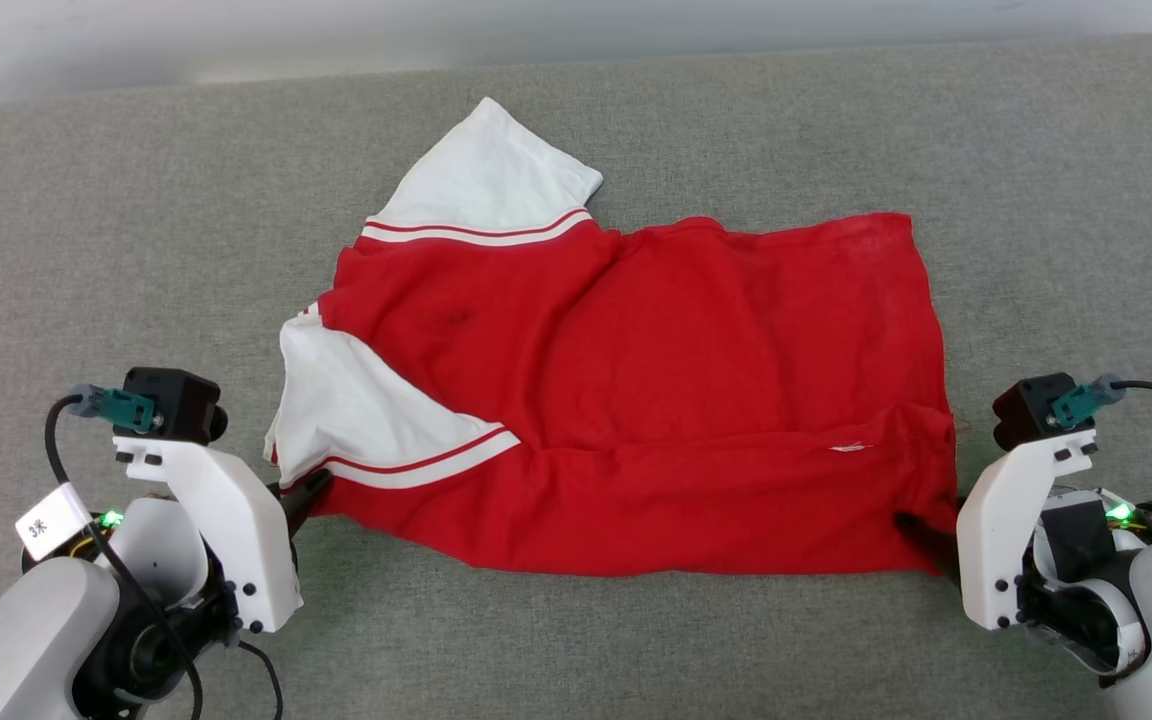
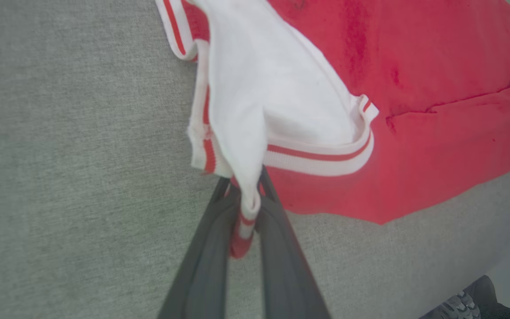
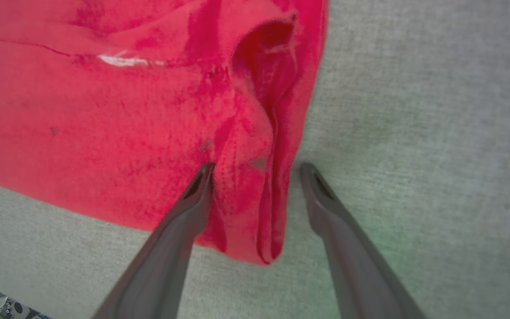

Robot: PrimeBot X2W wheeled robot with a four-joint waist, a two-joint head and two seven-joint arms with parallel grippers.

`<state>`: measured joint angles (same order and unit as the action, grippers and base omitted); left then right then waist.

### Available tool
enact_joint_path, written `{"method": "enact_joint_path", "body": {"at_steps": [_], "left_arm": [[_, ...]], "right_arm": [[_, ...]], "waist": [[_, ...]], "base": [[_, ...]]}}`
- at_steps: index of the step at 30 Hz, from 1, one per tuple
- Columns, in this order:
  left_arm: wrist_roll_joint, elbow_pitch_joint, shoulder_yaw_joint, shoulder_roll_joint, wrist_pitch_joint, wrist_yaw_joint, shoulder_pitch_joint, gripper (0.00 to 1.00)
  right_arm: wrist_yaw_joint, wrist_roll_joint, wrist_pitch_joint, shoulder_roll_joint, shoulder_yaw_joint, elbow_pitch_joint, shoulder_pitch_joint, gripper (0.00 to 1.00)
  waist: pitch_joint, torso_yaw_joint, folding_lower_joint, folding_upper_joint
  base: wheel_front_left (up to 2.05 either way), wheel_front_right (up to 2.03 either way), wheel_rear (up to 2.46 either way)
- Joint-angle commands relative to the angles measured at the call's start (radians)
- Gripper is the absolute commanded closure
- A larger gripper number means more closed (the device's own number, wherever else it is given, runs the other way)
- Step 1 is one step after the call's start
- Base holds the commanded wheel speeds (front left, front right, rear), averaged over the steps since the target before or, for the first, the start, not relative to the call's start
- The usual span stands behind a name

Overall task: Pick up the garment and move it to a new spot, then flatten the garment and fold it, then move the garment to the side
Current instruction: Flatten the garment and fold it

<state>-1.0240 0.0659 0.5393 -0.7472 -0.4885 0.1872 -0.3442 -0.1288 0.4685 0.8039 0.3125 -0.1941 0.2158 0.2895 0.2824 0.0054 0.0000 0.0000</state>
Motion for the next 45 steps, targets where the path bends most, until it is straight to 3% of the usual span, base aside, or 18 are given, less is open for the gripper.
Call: {"method": "enact_joint_path", "body": {"at_steps": [1,2,15,28,35,36,37,38,39,45], "left_arm": [[0.0,-0.003,-0.002,0.003,0.008,-0.003,-0.008,1.0],[-0.002,-0.006,-0.003,0.005,0.009,-0.004,-0.007,1.0],[-0.012,0.023,-0.006,0.008,0.076,0.021,0.11,1.0],[-0.067,0.123,-0.03,-0.038,0.118,0.13,0.366,1.0],[-0.124,0.059,-0.029,0.017,0.145,0.117,0.435,1.0],[-0.127,0.04,-0.032,0.028,0.154,0.112,0.427,1.0],[-0.135,0.023,-0.033,0.042,0.159,0.107,0.42,0.81],[-0.14,0.006,-0.029,0.053,0.157,0.098,0.414,0.09],[-0.14,-0.007,-0.029,0.058,0.159,0.091,0.406,0.0],[-0.115,-0.046,-0.046,0.065,0.206,0.064,0.368,0.0]], "right_arm": [[-0.003,0.016,0.021,-0.038,-0.05,0.052,-0.037,0.88],[-0.003,0.021,0.019,-0.037,-0.053,0.054,-0.032,1.0],[-0.002,0.064,-0.047,0.029,-0.065,-0.015,-0.024,1.0],[-0.002,0.08,-0.003,0.052,-0.026,-0.111,-0.211,1.0],[-0.002,0.06,-0.022,0.021,0.004,-0.104,-0.283,1.0],[-0.002,0.06,-0.036,0.015,0.01,-0.099,-0.287,0.81],[-0.002,0.06,-0.048,0.009,0.011,-0.094,-0.293,0.52],[-0.002,0.062,-0.066,0.004,0.005,-0.096,-0.296,0.0],[-0.002,0.072,-0.085,-0.002,0.0,-0.102,-0.296,0.0],[-0.002,0.021,-0.293,-0.011,0.007,-0.146,-0.285,0.0]], "waist": [[0.002,0.002,0.0,0.0],[0.001,0.002,0.0,0.0],[-0.128,0.002,0.0,0.0],[-0.297,0.006,0.0,0.0],[-0.295,0.002,0.0,0.0],[-0.292,0.001,0.0,0.0],[-0.289,0.002,0.0,0.0],[-0.287,0.001,0.0,0.0],[-0.284,-0.001,0.0,0.0],[-0.281,-0.012,0.0,0.0]], "base": [[0.0,0.0,0.0],[0.0,0.0,0.0],[0.0,0.0,0.0],[0.0,0.0,0.0],[0.0,0.0,0.0],[0.0,0.0,0.0],[0.0,0.0,0.0],[0.0,0.0,0.0],[0.0,0.0,0.0],[0.0,0.0,0.0]]}}
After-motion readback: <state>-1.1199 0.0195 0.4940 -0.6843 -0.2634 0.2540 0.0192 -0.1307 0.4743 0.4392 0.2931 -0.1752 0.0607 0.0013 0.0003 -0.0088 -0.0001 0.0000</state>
